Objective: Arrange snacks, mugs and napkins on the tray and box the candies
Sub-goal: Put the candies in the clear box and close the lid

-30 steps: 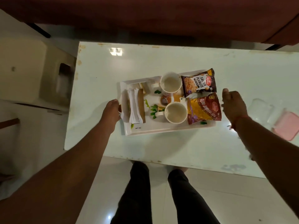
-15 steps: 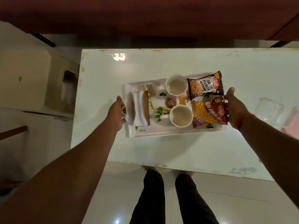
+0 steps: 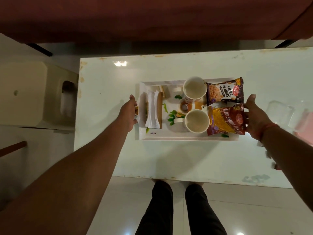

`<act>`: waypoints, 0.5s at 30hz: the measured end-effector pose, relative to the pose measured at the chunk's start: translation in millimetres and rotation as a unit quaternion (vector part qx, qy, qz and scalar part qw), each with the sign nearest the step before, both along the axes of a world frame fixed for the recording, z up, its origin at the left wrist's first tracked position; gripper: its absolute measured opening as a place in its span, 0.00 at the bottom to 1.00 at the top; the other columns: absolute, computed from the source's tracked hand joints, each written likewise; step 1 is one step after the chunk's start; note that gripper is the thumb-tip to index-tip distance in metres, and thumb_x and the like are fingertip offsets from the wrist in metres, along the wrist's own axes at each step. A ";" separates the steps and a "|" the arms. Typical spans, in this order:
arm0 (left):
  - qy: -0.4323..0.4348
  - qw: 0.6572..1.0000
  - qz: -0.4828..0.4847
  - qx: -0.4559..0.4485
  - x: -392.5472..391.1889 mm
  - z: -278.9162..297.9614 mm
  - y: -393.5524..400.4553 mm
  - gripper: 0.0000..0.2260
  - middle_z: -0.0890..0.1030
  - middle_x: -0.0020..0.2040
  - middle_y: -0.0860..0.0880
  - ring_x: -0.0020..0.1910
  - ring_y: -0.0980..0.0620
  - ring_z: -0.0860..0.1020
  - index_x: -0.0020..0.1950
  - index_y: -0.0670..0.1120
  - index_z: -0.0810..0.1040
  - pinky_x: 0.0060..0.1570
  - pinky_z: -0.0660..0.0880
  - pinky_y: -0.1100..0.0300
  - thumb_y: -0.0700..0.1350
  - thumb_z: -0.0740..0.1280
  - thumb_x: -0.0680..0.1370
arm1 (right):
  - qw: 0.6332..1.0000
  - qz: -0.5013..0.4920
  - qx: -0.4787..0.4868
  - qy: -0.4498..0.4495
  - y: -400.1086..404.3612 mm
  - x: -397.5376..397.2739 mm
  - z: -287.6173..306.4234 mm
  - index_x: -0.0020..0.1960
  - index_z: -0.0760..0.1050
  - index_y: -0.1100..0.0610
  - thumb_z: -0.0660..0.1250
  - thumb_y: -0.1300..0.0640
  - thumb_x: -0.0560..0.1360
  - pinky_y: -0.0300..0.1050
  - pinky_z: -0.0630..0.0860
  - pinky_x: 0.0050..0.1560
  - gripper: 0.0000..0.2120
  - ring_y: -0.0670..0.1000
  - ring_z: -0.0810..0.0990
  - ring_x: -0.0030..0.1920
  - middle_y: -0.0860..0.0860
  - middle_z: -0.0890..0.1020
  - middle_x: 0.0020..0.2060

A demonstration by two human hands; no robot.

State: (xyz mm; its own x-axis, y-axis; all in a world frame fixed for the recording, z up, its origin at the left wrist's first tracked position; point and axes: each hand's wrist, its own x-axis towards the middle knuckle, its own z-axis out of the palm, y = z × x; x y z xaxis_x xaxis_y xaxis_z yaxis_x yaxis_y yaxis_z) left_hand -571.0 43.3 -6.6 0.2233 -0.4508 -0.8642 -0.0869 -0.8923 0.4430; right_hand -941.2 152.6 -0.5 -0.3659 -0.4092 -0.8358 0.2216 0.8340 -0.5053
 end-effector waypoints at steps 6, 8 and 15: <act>0.004 1.000 -0.012 0.003 4.4 -3.4 -0.7 0.24 0.80 0.58 0.48 0.62 0.45 0.77 0.61 0.48 0.77 0.66 0.72 0.42 0.65 0.57 0.80 | 1.000 0.002 0.005 0.001 -0.7 2.1 3.9 0.57 0.75 0.46 0.47 0.27 0.75 0.57 0.74 0.61 0.30 0.53 0.81 0.50 0.52 0.82 0.48; 0.001 1.000 -0.013 0.003 4.7 -4.9 -0.4 0.24 0.80 0.61 0.47 0.63 0.45 0.76 0.62 0.48 0.77 0.66 0.72 0.43 0.64 0.56 0.80 | 1.000 0.005 0.009 0.001 -1.2 2.9 5.8 0.59 0.74 0.46 0.47 0.26 0.75 0.57 0.74 0.60 0.31 0.53 0.81 0.50 0.52 0.82 0.49; 0.005 1.000 -0.009 0.001 5.2 -9.8 2.3 0.24 0.81 0.59 0.47 0.61 0.45 0.77 0.65 0.48 0.76 0.65 0.73 0.43 0.64 0.56 0.81 | 1.000 0.012 0.006 0.011 -1.0 5.6 8.2 0.48 0.76 0.44 0.46 0.27 0.76 0.57 0.73 0.62 0.28 0.52 0.80 0.49 0.50 0.82 0.46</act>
State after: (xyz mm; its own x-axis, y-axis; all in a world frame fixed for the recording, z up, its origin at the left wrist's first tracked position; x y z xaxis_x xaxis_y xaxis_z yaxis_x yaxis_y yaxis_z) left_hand -565.8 45.6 -16.4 0.2067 -0.4536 -0.8669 -0.0978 -0.8912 0.4430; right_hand -935.6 151.6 7.7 -0.3740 -0.4080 -0.8328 0.1901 0.8452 -0.4995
